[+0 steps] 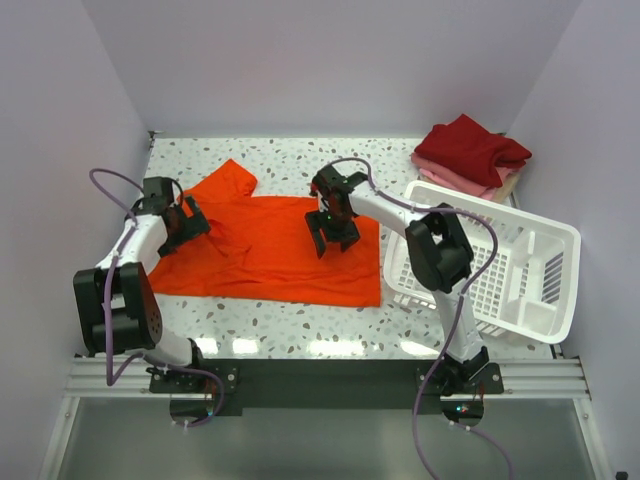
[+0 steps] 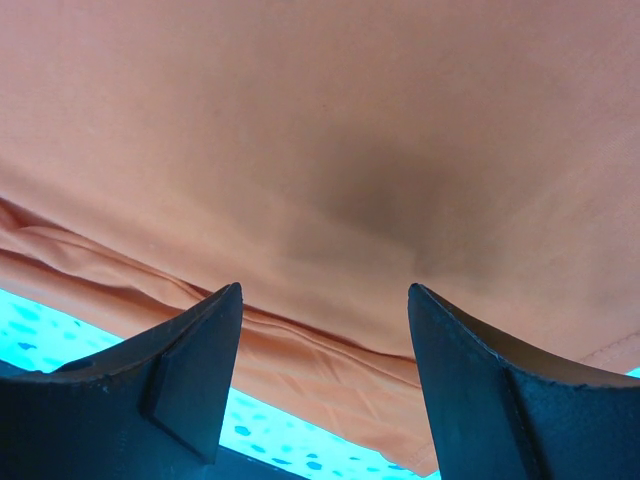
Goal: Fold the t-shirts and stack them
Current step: Fold the tshirt
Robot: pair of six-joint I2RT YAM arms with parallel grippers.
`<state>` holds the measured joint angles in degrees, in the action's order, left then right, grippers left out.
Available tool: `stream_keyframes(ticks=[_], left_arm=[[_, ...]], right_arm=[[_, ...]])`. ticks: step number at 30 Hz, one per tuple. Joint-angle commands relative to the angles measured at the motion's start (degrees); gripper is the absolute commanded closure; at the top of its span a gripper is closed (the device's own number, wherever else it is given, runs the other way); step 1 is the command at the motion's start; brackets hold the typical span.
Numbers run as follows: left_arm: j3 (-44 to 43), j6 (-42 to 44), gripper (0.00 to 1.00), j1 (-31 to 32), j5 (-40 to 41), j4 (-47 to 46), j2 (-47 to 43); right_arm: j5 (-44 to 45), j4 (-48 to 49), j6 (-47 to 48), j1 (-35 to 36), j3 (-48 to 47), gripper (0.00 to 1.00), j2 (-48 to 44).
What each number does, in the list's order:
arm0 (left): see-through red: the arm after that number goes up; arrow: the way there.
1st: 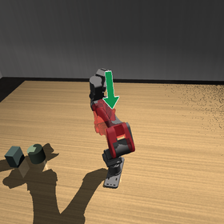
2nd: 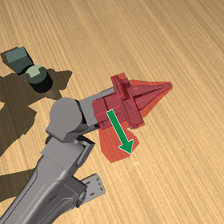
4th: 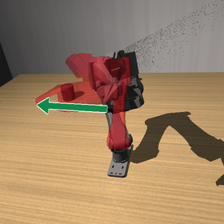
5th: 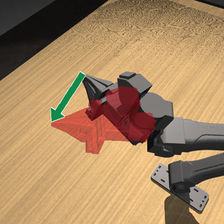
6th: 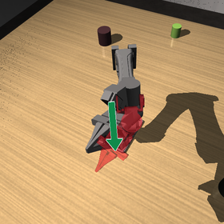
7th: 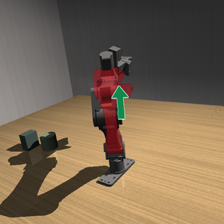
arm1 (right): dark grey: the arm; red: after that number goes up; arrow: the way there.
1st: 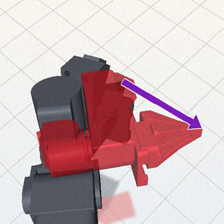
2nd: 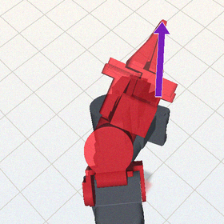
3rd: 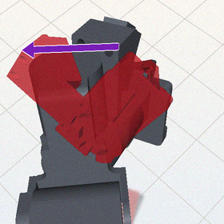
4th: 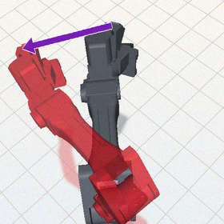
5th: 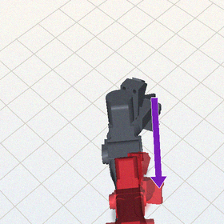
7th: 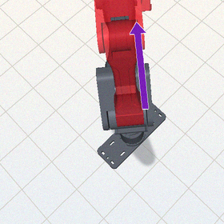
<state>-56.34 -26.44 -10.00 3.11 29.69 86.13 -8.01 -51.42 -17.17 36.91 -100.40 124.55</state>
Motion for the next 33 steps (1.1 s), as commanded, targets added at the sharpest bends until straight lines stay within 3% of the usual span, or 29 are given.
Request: stream_keyframes(ticks=[1,9,18,33], left_arm=[[1.3,-0.3,0.00,0.2,-0.6,-3.4,-0.7],[4.3,0.7,0.00,0.2,0.6,-3.6,-5.7],[7.7,2.3,0.02,0.2,0.4,-2.5,-12.6],[12.6,6.8,0.11,0.2,-4.3,-4.7,-12.2]], right_arm=[[2.2,-1.0,-0.8,0.4,-3.5,0.29,-0.4],[1.1,0.8,-2.8,2.0,-10.7,0.30,-0.9],[-2.6,4.6,-5.9,9.2,-23.7,0.33,7.1],[-1.2,20.2,-11.7,15.8,-29.1,0.37,16.2]])
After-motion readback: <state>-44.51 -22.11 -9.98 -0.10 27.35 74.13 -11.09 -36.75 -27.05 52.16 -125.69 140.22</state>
